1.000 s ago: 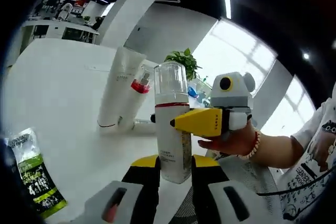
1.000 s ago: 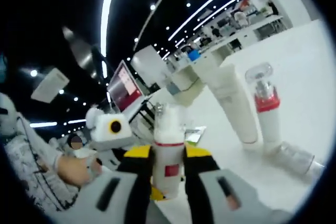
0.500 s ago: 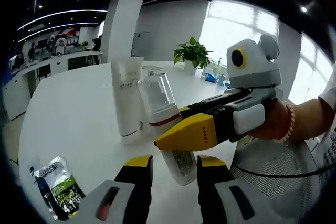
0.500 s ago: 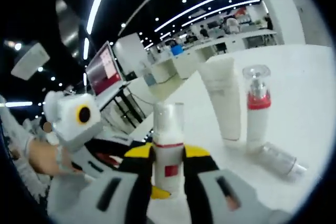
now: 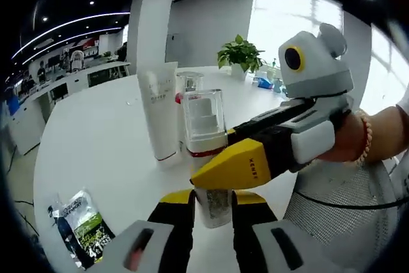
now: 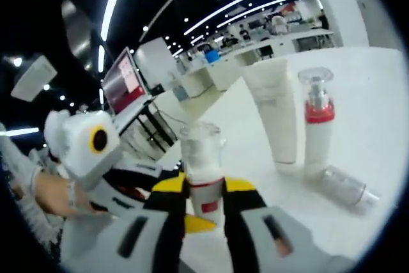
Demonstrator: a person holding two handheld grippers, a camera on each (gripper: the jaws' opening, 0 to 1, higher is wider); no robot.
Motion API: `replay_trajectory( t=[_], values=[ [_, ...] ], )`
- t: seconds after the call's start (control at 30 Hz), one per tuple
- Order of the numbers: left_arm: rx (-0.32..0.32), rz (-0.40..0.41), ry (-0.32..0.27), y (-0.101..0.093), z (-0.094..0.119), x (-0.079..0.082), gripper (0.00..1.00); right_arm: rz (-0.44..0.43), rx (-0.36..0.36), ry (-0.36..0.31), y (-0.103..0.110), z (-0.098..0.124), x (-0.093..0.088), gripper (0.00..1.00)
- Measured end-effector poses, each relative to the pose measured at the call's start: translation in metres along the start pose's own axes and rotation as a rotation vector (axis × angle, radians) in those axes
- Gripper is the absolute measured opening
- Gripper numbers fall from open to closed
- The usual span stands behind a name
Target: Arrange the skincare products in the storage area until every visible bottle or jar stands upright without overlapping.
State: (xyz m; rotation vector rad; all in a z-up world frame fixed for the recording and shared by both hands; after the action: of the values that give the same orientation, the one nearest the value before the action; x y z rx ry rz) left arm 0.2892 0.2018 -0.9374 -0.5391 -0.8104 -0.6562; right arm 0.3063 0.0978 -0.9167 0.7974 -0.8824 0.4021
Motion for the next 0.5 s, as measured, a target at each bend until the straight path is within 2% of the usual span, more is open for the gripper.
replay_trajectory(
  t=[0.17,0.23,0.37,0.5],
  values=[
    [-0.022,0.055,-0.010,0.0044,0.0034,0.0012,0.20,-0.012,0.014,-0.003,-0.0055,0.0033,0.0037,0.20],
    [-0.067,0.121,-0.019,0.0019,0.0038,0.0023,0.19,-0.054,0.033,-0.020,-0.0071,0.0041,0.0053,0.20],
    [-0.079,0.136,-0.022,0.0034,0.0049,0.0025,0.19,-0.082,0.045,-0.023,-0.0096,0.0053,0.0059,0.20],
    [-0.105,0.166,-0.025,0.0019,0.0056,0.0028,0.19,-0.074,0.049,-0.026,-0.0080,0.0063,0.0070,0.20]
  ],
)
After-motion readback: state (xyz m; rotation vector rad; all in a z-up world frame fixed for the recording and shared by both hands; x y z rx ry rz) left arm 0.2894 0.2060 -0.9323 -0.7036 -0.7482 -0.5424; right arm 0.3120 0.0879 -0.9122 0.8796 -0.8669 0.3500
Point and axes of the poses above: the point that each gripper's makers call its tool centre point, and the gripper's own axes: z roughly backward along the fingers, y roughly to its left, x roughly out of its top, the point moved 8 cm from there along z, roughly backward along the fingers
